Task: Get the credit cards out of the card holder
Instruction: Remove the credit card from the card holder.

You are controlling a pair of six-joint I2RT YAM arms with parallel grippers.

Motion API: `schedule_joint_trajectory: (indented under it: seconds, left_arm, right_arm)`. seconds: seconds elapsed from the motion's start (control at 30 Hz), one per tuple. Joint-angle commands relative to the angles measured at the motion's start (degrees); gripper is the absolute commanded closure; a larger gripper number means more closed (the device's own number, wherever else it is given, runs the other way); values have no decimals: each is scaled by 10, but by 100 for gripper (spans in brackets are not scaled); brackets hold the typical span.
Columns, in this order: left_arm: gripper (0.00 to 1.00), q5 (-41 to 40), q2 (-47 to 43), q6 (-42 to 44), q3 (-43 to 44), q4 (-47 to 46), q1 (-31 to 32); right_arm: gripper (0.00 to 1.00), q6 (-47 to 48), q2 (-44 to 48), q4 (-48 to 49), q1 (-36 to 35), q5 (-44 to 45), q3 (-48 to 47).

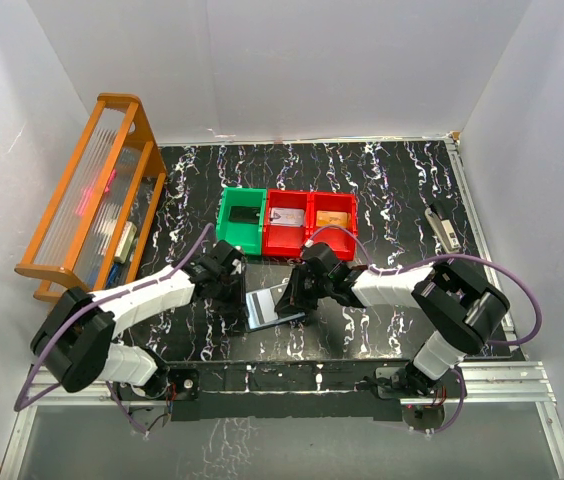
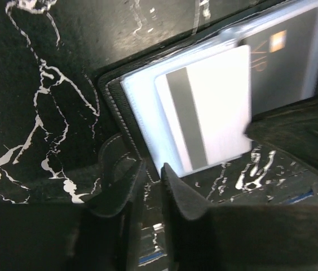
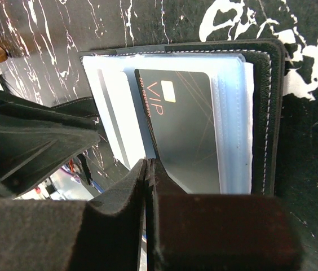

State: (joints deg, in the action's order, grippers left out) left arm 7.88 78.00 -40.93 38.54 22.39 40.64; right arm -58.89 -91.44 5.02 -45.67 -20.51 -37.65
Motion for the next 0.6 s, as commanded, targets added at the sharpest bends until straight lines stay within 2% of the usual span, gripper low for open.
schedule_joint_trajectory:
  seconds: [0.0, 0.1, 0.23, 0.43, 0.57]
  left_arm:
    - [78, -5, -49, -4, 45, 18, 2]
    - [65, 17, -64, -9, 57, -7, 2]
    - [61, 63, -36, -11, 54, -55, 2]
    - [73, 62, 26, -27, 18, -82, 2]
    - [81, 35, 30, -26, 1, -60, 2]
  right_arm:
    - [100, -9, 1, 32, 1, 2, 0]
    - [100, -10, 2, 30, 1, 5, -2]
    - [100, -11, 0, 29, 1, 6, -1]
    - [100, -15, 3, 34, 1, 2, -2]
    - [100, -15, 13, 31, 1, 6, -4]
